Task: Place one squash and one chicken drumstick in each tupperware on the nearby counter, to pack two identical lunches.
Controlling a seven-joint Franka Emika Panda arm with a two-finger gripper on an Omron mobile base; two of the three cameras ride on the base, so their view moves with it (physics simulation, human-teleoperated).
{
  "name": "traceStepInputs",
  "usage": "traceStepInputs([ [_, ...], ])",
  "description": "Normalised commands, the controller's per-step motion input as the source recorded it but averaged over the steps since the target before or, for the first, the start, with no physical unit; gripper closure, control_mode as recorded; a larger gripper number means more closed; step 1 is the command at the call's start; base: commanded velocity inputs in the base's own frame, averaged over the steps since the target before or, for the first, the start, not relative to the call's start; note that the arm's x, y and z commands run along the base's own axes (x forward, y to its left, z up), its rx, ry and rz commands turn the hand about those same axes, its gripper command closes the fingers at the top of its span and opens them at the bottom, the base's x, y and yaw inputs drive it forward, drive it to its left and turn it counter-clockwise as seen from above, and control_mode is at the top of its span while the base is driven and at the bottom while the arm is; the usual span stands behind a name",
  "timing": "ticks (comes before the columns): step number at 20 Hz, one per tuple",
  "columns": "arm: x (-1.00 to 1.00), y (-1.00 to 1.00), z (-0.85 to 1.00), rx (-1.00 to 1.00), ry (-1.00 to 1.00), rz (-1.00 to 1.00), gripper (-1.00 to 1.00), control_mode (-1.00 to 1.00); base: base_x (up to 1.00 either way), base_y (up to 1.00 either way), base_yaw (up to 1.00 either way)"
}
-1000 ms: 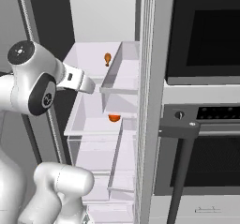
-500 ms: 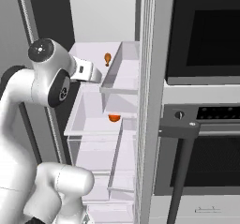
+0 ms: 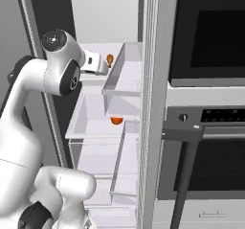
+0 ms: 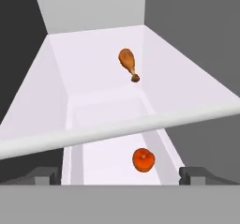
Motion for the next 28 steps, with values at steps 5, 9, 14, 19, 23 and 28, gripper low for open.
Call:
traceStepInputs([
  [5,0.47,0.00,0.00,-0.01,0.05,0.00,-1.00,-1.00,0.00,0.00,0.00],
  [9,0.61,-0.02,0.00,0.00,0.07,0.06,-1.00,-1.00,0.00,0.00,0.00],
  [14,0.63,-0.12,0.00,0.00,0.09,0.11,-1.00,-1.00,0.00,0.00,0.00],
  [19,0.71,-0.04,-0.15,-0.01,0.07,0.07,-1.00,-1.00,0.00,0.00,0.00],
  [23,0.67,0.00,-0.21,-0.03,0.04,0.02,-1.00,-1.00,0.00,0.00,0.00],
  [28,0.60,0.00,-0.18,-0.01,0.02,0.01,-1.00,-1.00,0.00,0.00,0.00],
])
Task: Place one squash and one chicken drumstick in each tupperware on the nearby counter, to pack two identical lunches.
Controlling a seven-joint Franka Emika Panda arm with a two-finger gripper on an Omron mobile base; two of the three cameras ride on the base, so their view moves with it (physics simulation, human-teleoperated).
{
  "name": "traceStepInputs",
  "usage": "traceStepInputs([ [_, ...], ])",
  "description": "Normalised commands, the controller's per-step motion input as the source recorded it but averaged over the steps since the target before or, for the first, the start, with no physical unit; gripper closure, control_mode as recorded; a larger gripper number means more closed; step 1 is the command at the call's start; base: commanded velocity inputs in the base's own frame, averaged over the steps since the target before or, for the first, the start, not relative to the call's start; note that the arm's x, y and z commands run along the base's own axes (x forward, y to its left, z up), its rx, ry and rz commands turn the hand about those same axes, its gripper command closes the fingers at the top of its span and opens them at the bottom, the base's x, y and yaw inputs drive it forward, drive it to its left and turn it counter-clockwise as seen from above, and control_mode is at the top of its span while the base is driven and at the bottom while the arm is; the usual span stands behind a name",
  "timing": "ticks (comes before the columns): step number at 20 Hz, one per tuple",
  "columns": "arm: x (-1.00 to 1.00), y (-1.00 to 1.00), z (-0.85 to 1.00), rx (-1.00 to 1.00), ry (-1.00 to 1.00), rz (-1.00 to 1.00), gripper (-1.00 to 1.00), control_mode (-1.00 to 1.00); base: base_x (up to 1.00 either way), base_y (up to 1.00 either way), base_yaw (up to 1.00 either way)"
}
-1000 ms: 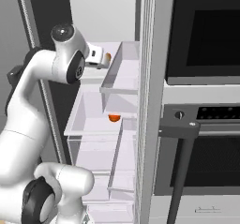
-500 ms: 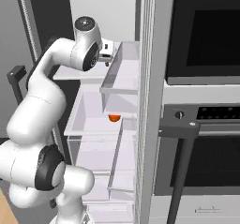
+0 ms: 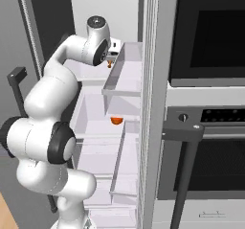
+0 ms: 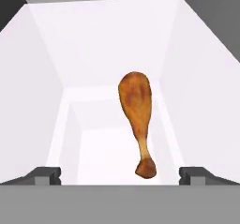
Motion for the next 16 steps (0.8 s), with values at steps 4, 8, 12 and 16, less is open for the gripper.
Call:
traceStepInputs([
  [4,0.49,0.00,-0.32,-0.02,0.00,0.01,-1.00,-1.00,0.00,0.00,0.00],
  [8,0.39,0.00,-0.44,-0.05,0.00,0.01,-1.00,-1.00,0.00,0.00,0.00],
  [12,0.47,0.00,-0.32,-0.03,0.00,0.00,-1.00,-1.00,0.00,0.00,0.00],
  [16,0.51,0.00,-0.24,-0.01,0.00,0.00,-1.00,-1.00,0.00,0.00,0.00],
])
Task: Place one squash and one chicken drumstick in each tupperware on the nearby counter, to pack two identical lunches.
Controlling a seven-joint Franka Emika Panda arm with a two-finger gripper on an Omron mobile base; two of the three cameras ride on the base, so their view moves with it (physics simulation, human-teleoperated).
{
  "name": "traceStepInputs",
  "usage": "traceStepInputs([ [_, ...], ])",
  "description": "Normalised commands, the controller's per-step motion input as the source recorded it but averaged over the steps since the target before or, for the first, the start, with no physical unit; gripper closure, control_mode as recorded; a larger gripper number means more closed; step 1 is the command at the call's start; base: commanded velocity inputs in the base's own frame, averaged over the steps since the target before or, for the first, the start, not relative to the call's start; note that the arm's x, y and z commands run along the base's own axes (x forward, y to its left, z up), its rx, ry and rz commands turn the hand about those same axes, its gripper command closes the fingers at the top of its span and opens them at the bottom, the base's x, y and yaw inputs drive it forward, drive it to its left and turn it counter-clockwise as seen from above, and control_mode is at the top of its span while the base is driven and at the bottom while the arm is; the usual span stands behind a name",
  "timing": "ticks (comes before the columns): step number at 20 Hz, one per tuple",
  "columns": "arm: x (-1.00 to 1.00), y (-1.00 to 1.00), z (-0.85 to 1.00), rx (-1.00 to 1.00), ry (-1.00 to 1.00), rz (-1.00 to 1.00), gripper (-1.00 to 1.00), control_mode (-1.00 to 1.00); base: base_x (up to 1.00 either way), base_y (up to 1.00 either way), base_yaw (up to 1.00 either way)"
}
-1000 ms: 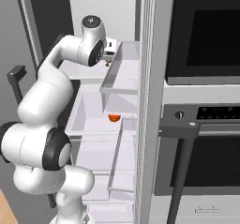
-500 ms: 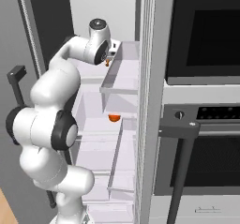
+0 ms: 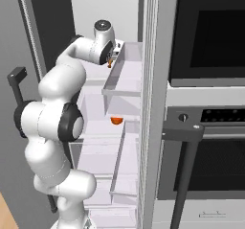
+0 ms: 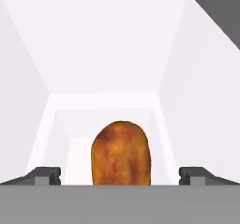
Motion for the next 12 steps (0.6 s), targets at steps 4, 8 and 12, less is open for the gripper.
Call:
traceStepInputs([
  [4,0.51,0.00,-0.35,-0.02,0.00,0.00,-1.00,-1.00,0.00,0.00,0.00],
  [8,0.07,0.00,-0.72,-0.08,-0.05,0.02,1.00,-1.00,0.00,0.00,0.00],
  [12,-0.26,0.04,-0.78,-0.05,-0.28,0.06,1.00,-1.00,0.00,0.00,0.00],
])
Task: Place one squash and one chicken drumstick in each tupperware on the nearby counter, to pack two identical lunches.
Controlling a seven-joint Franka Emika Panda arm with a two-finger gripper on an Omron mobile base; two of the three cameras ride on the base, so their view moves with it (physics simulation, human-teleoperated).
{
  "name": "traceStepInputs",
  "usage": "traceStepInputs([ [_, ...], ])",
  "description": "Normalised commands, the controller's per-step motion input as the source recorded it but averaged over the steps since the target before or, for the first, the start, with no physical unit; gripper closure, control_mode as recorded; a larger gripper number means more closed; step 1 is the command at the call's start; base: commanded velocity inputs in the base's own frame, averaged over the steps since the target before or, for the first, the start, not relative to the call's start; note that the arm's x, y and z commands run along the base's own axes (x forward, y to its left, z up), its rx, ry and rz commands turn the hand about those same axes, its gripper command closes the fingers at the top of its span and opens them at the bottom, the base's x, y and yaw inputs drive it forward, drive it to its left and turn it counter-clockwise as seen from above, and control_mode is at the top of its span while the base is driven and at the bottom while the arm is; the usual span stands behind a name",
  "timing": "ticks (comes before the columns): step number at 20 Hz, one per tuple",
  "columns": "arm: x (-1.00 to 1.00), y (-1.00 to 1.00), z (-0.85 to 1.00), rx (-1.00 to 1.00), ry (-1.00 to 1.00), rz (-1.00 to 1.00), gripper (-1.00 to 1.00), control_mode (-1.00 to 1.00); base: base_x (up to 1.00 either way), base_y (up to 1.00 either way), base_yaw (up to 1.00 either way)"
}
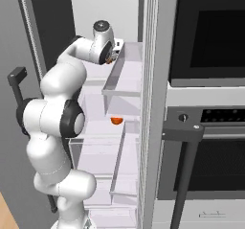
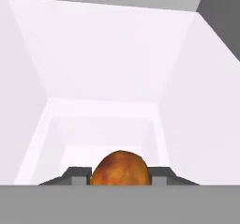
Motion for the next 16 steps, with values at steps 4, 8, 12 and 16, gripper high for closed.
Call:
traceStepInputs([
  [4,-0.54,0.00,-0.31,0.00,-0.08,0.01,1.00,-1.00,0.00,0.00,0.00],
  [8,-0.34,0.00,0.08,0.00,-0.01,0.00,1.00,-1.00,0.00,0.00,0.00],
  [12,-0.95,0.03,0.65,0.00,0.07,0.00,1.00,-1.00,0.00,0.00,0.00],
  [16,-1.00,0.00,0.41,0.00,0.12,0.00,1.00,-1.00,0.00,0.00,0.00],
])
